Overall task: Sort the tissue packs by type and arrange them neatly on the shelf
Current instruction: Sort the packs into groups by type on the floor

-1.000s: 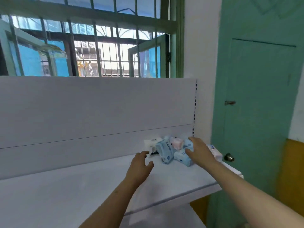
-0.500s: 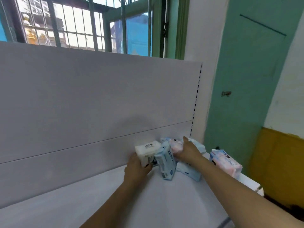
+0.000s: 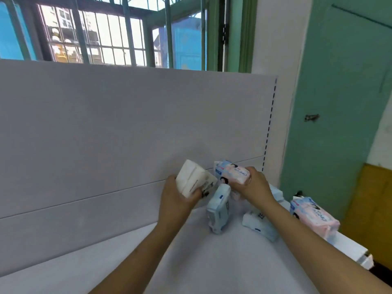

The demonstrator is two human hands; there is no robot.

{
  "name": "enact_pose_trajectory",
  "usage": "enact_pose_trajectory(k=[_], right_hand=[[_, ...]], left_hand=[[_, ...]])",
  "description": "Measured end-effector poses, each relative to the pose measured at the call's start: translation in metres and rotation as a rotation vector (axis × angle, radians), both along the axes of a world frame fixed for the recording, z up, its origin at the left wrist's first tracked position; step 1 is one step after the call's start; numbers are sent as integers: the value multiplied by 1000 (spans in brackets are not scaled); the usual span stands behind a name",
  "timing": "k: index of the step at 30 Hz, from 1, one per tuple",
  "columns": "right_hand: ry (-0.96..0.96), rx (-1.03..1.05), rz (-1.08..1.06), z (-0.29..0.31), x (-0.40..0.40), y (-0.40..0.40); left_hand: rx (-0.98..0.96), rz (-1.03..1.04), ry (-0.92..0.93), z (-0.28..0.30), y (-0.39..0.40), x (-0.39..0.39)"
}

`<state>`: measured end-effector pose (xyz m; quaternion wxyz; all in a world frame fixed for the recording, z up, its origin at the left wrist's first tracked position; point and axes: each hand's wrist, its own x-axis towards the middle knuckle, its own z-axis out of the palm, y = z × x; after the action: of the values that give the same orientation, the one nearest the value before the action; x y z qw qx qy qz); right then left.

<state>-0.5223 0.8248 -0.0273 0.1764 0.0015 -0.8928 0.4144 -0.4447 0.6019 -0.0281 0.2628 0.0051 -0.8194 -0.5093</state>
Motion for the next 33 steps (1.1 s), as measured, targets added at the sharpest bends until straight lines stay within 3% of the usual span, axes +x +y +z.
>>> enact_pose_trajectory(k=[5,10,12,16,24,33], right_hand=[[125,-331,63,30,23,-6],[199,-612,22,44,55,12],[224,-734,-40,46,76,30],[237,-966,-72,43,126,68],[263,-982,-281,29,247,155],[204,-998,-527,-22,431,248]], left_hand=[[311,-63,107,34,5,7],[724,-314,23,45,23,4],[802,-398,6,46,36,5],[834,-553,-35,42,85,11],[750,-834,-260,24,209,69],[632,-1130,-548,-32,330,200]])
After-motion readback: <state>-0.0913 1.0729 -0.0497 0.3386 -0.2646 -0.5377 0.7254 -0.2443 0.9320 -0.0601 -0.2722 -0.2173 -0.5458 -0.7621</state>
